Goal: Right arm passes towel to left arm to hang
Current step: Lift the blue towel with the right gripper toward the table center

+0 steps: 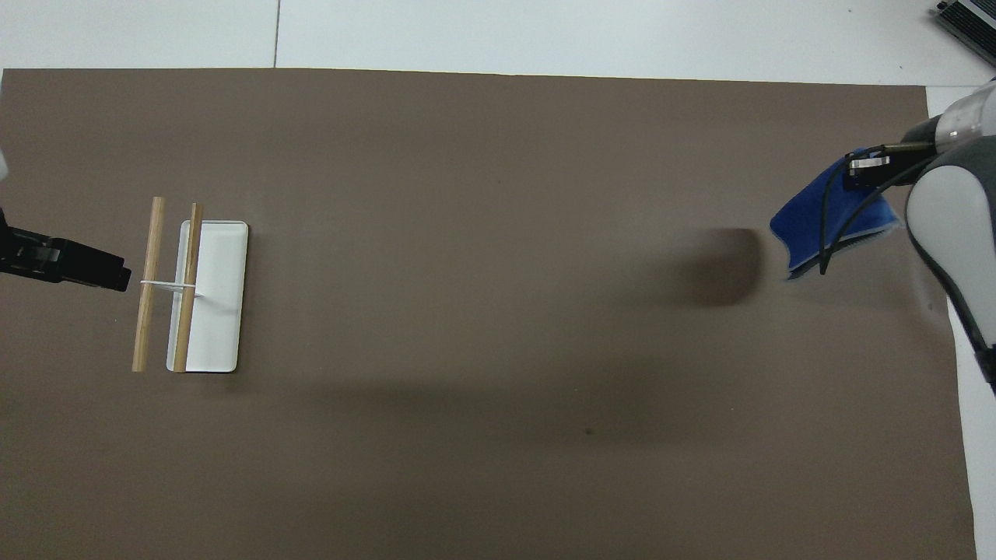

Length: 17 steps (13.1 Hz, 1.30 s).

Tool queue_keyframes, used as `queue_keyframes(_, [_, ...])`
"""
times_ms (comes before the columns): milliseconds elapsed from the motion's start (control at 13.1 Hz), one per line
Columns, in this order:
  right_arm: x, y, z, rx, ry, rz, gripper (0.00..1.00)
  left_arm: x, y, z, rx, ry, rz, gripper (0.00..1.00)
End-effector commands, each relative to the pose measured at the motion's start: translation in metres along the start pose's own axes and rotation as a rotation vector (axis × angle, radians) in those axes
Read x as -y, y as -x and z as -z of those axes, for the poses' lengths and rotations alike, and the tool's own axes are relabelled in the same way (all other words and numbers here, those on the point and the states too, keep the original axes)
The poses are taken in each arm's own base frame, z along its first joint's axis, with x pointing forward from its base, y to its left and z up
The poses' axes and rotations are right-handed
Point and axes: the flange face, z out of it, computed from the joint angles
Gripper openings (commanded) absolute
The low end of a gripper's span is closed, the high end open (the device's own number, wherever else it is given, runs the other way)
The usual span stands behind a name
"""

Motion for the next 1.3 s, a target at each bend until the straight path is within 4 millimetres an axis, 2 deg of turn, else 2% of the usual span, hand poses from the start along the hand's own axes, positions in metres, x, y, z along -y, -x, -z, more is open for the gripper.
queue_keyframes(0, [0.011, 0.003, 0.035, -0.007, 0.013, 0.021, 0.0, 0.0, 0.009, 0.001, 0.004, 0.009, 0.01, 1.0])
queue_keyframes(153, [0.041, 0.007, 0.046, -0.008, -0.008, 0.007, 0.0, 0.0, 0.009, 0.0, 0.005, 0.009, 0.01, 1.0])
queue_keyframes(229, [0.063, 0.008, 0.048, -0.007, -0.01, -0.037, 0.0, -0.001, 0.009, 0.0, 0.005, 0.009, 0.008, 1.0])
queue_keyframes(458, [0.153, 0.018, 0.05, 0.002, -0.016, -0.123, 0.0, -0.001, 0.009, 0.0, 0.005, 0.009, 0.008, 1.0])
queue_keyframes(611, [0.184, 0.025, 0.054, 0.005, -0.037, -0.156, 0.0, -0.001, 0.009, 0.001, 0.004, 0.009, 0.008, 1.0])
queue_keyframes(917, [0.273, 0.053, 0.063, 0.036, -0.1, -0.252, 0.0, -0.002, 0.006, 0.002, -0.017, 0.005, 0.011, 1.0])
queue_keyframes(1069, [0.296, 0.061, 0.067, 0.072, -0.165, -0.374, 0.0, -0.001, 0.0, 0.005, -0.062, -0.002, 0.047, 1.0])
queue_keyframes(1222, [0.316, 0.068, 0.069, 0.106, -0.193, -0.521, 0.0, -0.01, -0.004, 0.001, -0.079, 0.015, 0.066, 1.0])
